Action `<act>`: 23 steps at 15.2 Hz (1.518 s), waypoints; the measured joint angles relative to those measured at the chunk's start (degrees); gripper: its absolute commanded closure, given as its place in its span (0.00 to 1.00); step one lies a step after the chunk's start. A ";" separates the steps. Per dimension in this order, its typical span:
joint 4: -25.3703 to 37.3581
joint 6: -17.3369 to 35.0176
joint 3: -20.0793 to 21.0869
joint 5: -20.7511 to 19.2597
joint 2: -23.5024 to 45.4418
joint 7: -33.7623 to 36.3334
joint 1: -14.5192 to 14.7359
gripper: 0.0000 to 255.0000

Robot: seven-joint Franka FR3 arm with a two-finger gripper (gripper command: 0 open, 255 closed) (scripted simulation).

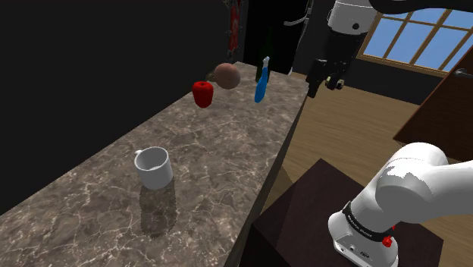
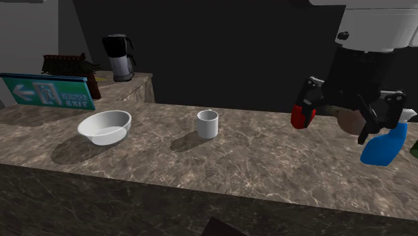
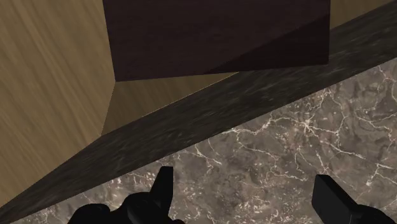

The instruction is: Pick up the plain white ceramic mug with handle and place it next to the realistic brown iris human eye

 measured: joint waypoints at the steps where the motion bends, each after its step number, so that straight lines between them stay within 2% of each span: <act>1: 0.00 0.00 0.00 0.00 0.00 0.00 0.00 0.00; 6: -1.01 4.81 3.95 2.73 3.79 4.07 1.32 0.00; 14: 1.74 15.07 11.99 6.35 16.35 12.38 3.32 0.00; 19: 5.52 20.26 16.59 6.59 25.06 17.65 3.97 0.00; 23: 9.97 24.21 19.92 5.09 33.48 22.07 4.16 0.00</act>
